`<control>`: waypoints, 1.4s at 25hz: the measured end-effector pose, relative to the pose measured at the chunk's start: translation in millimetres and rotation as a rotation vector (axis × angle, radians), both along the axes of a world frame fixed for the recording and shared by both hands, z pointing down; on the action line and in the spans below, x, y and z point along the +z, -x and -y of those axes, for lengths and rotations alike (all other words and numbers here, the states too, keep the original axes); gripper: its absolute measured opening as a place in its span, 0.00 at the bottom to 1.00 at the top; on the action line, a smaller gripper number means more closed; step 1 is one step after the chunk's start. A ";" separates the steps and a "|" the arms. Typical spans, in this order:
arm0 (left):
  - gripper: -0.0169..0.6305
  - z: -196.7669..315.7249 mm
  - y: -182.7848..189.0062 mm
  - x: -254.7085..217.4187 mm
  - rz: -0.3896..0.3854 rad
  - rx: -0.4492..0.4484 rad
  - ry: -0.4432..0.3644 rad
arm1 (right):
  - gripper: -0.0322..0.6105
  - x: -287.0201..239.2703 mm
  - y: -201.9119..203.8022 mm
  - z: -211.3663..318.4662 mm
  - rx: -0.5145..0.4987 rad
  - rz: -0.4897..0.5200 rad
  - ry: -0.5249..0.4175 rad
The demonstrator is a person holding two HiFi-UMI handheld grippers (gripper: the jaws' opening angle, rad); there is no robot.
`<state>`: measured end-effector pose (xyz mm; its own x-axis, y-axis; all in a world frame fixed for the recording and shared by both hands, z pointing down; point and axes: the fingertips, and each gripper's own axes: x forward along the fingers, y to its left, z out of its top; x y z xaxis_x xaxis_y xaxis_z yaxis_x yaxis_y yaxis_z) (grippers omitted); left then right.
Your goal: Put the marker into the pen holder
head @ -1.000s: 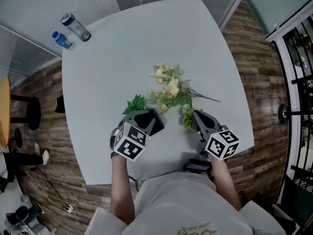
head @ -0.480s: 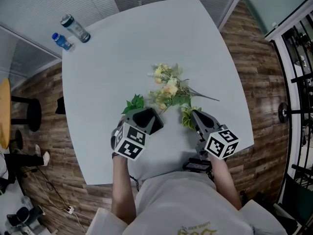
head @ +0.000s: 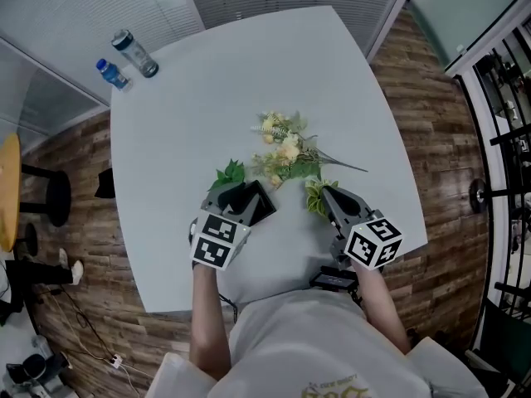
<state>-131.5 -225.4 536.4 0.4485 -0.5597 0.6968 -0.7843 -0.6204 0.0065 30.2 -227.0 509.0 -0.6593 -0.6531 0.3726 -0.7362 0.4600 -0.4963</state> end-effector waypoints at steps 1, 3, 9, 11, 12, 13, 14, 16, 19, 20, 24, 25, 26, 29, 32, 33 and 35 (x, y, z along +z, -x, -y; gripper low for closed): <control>0.22 -2.5 -0.1 -3.4 -0.016 -0.009 -0.006 | 0.08 -4.1 1.8 -1.5 -0.007 -0.003 -0.011; 0.22 -7.8 1.2 -9.9 -0.048 -0.036 -0.016 | 0.08 -12.1 5.8 -4.7 -0.020 -0.005 -0.031; 0.20 -23.7 11.7 -33.3 -0.168 -0.144 -0.046 | 0.07 -35.9 16.0 -15.1 -0.047 -0.004 -0.082; 0.19 -28.9 13.7 -42.7 -0.199 -0.170 -0.068 | 0.07 -45.4 15.9 -17.5 -0.049 0.004 -0.100; 0.18 -31.8 14.5 -47.4 -0.213 -0.183 -0.078 | 0.07 -50.0 16.0 -18.9 -0.050 0.005 -0.110; 0.17 -35.0 15.2 -51.6 -0.227 -0.196 -0.087 | 0.08 -54.1 16.2 -20.7 -0.053 0.003 -0.120; 0.16 -38.5 15.8 -55.1 -0.241 -0.210 -0.094 | 0.07 -57.6 16.5 -23.1 -0.056 0.002 -0.130; 0.15 -45.6 16.0 -61.1 -0.269 -0.232 -0.103 | 0.07 -63.0 17.0 -28.7 -0.061 0.000 -0.145; 0.12 -54.2 14.8 -69.9 -0.312 -0.259 -0.122 | 0.08 -68.1 16.0 -36.7 -0.062 -0.004 -0.159; 0.11 -56.7 14.7 -72.4 -0.323 -0.270 -0.130 | 0.07 -69.5 14.9 -39.2 -0.061 -0.006 -0.163; 0.05 -63.7 19.1 -85.6 -0.355 -0.320 -0.186 | 0.07 -74.9 9.9 -47.0 -0.051 -0.018 -0.181; 0.05 -64.9 19.5 -88.0 -0.359 -0.322 -0.195 | 0.07 -75.9 9.2 -48.0 -0.049 -0.018 -0.185; 0.05 -65.9 19.0 -89.4 -0.360 -0.319 -0.200 | 0.07 -76.7 8.5 -49.0 -0.047 -0.017 -0.187; 0.05 -68.2 15.7 -91.2 -0.355 -0.301 -0.204 | 0.07 -78.2 7.0 -50.8 -0.042 -0.015 -0.192; 0.04 -68.8 16.1 -91.7 -0.348 -0.299 -0.209 | 0.07 -79.6 7.2 -50.8 -0.037 -0.018 -0.201; 0.04 -69.1 16.3 -91.7 -0.348 -0.299 -0.209 | 0.07 -79.8 7.3 -51.1 -0.036 -0.018 -0.202; 0.04 -69.9 15.8 -92.1 -0.350 -0.296 -0.210 | 0.07 -80.2 6.8 -51.8 -0.034 -0.017 -0.202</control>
